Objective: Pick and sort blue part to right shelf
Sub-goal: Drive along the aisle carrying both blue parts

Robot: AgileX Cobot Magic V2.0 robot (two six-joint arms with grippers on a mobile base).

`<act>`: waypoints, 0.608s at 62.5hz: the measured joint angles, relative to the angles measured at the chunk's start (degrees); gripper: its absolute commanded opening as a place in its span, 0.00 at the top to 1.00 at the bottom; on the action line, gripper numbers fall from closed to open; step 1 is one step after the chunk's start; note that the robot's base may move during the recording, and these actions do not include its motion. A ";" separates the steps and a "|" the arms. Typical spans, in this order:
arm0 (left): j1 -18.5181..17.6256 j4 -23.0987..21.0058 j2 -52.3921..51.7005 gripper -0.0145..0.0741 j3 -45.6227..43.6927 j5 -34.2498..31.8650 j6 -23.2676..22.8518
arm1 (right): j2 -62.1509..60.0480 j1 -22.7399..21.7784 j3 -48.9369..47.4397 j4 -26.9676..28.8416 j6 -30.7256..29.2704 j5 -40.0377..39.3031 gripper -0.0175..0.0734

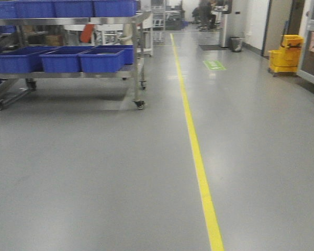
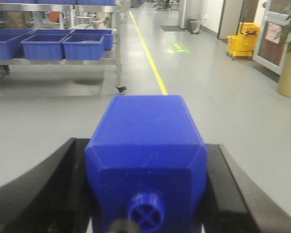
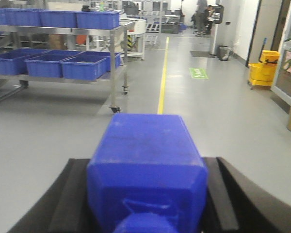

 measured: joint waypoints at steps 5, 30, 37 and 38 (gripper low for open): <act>0.00 0.00 0.00 0.46 0.00 0.00 0.00 | 0.00 0.00 0.00 0.00 0.00 0.00 0.34; 0.00 0.00 0.00 0.46 0.00 0.00 0.00 | 0.00 0.00 0.00 0.00 0.00 0.00 0.34; 0.00 0.00 0.00 0.46 0.00 0.00 0.00 | 0.00 0.00 0.00 0.00 0.00 0.00 0.34; 0.00 0.00 0.00 0.46 0.00 0.00 0.00 | 0.00 0.00 0.00 0.00 0.00 0.00 0.34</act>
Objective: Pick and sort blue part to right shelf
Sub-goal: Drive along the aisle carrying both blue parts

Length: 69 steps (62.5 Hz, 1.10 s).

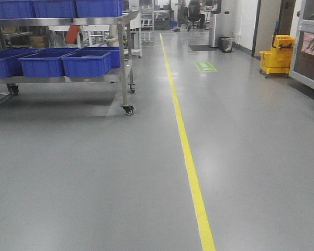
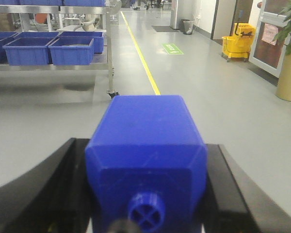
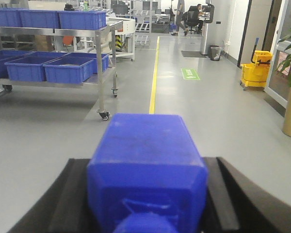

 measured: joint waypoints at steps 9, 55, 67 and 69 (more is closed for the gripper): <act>0.00 0.00 0.00 0.46 0.00 0.00 0.00 | 0.00 0.00 0.00 0.00 0.00 0.00 0.34; 0.06 0.00 0.00 0.46 0.00 0.00 0.00 | 0.00 0.00 0.00 0.00 0.00 0.00 0.34; 0.06 0.00 0.00 0.46 0.00 0.00 0.00 | 0.00 0.00 0.00 0.00 0.00 0.00 0.34; 0.06 0.00 0.00 0.46 0.00 0.00 0.00 | 0.00 0.00 0.00 0.00 0.00 0.00 0.34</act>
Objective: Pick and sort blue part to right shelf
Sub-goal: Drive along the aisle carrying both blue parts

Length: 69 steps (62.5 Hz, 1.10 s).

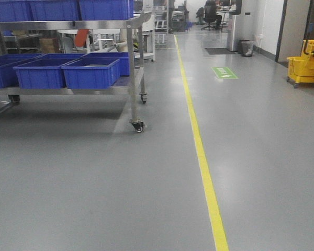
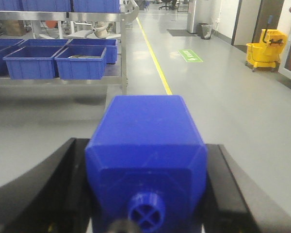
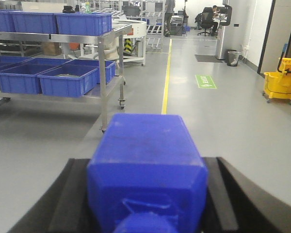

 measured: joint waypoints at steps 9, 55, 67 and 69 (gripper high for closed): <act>0.00 0.00 0.00 0.46 0.00 0.00 0.00 | 0.00 0.00 0.00 0.00 0.00 0.00 0.34; 0.00 0.00 0.00 0.46 0.00 0.00 0.00 | 0.00 0.00 0.00 -0.10 0.00 0.00 0.34; 0.00 0.00 0.00 0.46 0.00 0.00 0.00 | 0.00 0.00 0.00 -0.10 0.00 0.00 0.34; 0.00 0.00 0.00 0.46 0.00 0.00 0.00 | 0.00 0.00 0.00 -0.10 0.00 0.00 0.34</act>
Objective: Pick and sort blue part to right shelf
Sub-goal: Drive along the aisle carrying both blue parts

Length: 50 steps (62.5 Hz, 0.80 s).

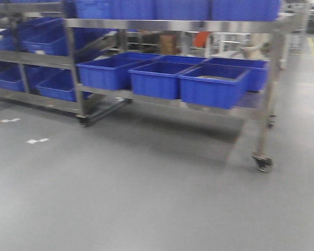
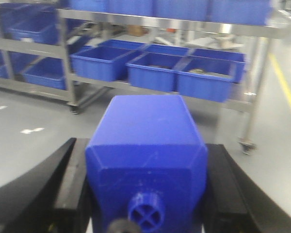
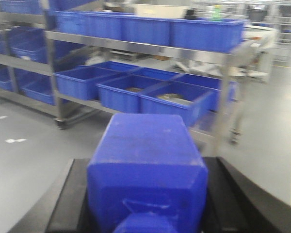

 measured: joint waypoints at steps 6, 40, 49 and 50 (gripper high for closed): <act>0.00 0.00 0.00 0.46 0.00 0.00 0.00 | 0.00 0.00 0.00 0.00 0.00 0.00 0.34; 0.00 0.00 0.00 0.46 0.00 0.00 0.00 | 0.00 0.00 0.00 0.00 0.00 0.00 0.34; 0.00 0.00 0.00 0.46 0.00 0.00 0.00 | 0.00 0.00 0.00 0.00 0.00 0.00 0.34; 0.00 0.00 0.00 0.46 0.00 0.00 0.00 | 0.00 0.00 0.00 0.00 0.00 0.00 0.34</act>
